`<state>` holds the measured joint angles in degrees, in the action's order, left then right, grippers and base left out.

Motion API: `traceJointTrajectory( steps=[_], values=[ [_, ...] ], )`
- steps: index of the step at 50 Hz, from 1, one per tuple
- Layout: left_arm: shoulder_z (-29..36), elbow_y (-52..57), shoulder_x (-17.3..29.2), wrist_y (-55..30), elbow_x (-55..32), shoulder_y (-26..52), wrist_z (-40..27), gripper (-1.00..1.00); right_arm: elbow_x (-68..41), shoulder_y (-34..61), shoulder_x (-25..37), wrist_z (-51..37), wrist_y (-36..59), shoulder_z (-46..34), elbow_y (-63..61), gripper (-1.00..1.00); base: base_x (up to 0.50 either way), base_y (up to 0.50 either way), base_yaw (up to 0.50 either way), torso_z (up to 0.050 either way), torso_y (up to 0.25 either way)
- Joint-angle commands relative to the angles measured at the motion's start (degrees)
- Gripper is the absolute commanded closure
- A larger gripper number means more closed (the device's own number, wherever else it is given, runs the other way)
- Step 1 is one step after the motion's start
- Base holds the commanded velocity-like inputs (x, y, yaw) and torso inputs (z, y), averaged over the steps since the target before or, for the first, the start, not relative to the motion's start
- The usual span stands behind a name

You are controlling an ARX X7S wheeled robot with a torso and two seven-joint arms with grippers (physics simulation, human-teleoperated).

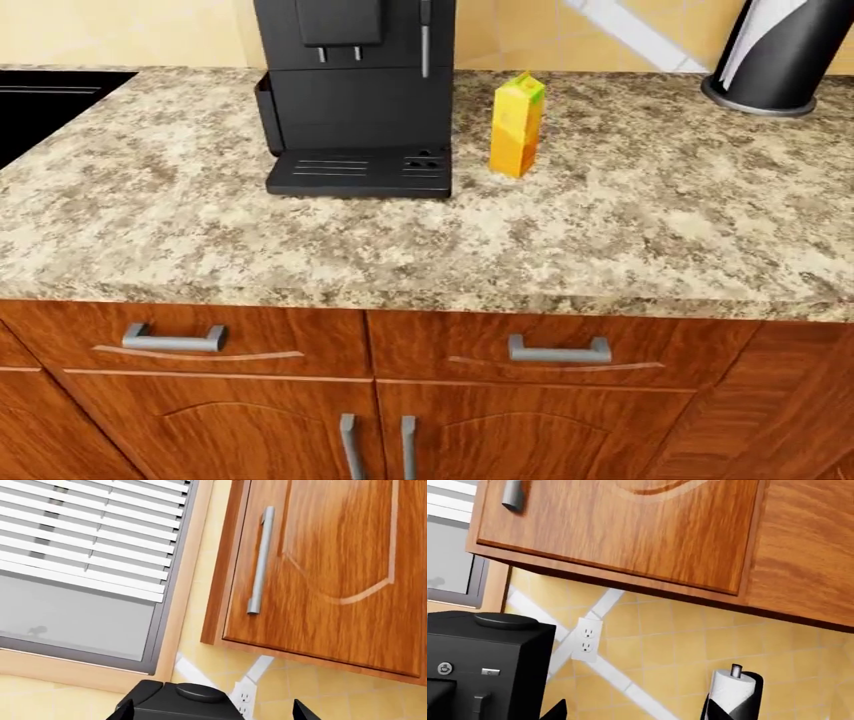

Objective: Move the drinks to the dining counter.

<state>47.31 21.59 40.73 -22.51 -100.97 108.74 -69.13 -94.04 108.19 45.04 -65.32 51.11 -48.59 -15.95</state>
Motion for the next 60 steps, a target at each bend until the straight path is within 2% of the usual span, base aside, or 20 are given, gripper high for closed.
traceJointTrajectory(
  steps=[1, 5, 33, 46, 58, 60],
  values=[
    [-0.21, -0.22, 0.18, -0.09, 0.16, 0.03, 0.03, -1.0, -1.24, -2.33, 0.72, -1.32, -0.44, -0.34, 1.61, -1.0, 0.0, 0.0, 0.0, 0.0, 0.0],
    [-0.23, -0.3, 0.17, -0.1, 0.26, -0.03, 0.11, -1.0, 0.23, -2.95, 0.84, 1.36, -2.59, 0.86, 0.63, -1.0, 0.0, 0.0, 0.0, 0.0, 0.0],
    [-0.63, -0.34, 0.33, -0.3, 0.2, -0.06, -0.01, -1.0, -0.71, -2.74, 1.02, -0.1, -1.21, 0.33, 0.83, -1.0, 0.48, 0.08, 0.0, 0.0, 0.001],
    [-0.85, -0.43, 0.33, -0.48, 0.04, 0.19, -0.11, -1.0, -3.27, -3.9, 0.24, -2.41, -0.54, -0.56, 3.57, -1.0, 0.0, 0.0, 0.0, 0.0, 0.002],
    [-1.01, -0.44, 0.27, -0.53, 0.04, 0.19, -0.1, -1.0, -3.56, -7.44, -0.93, 0.24, -1.83, -1.37, 5.33, -1.0, 0.0, 0.0, 0.0, 0.0, 0.0],
    [-0.97, -0.47, 0.24, -0.56, 0.11, 0.11, -0.06, -1.0, -2.54, -8.42, -0.66, 3.22, -3.67, -0.34, 4.11, -1.0, 0.0, 0.0, 0.0, 0.0, 0.0]
  ],
)
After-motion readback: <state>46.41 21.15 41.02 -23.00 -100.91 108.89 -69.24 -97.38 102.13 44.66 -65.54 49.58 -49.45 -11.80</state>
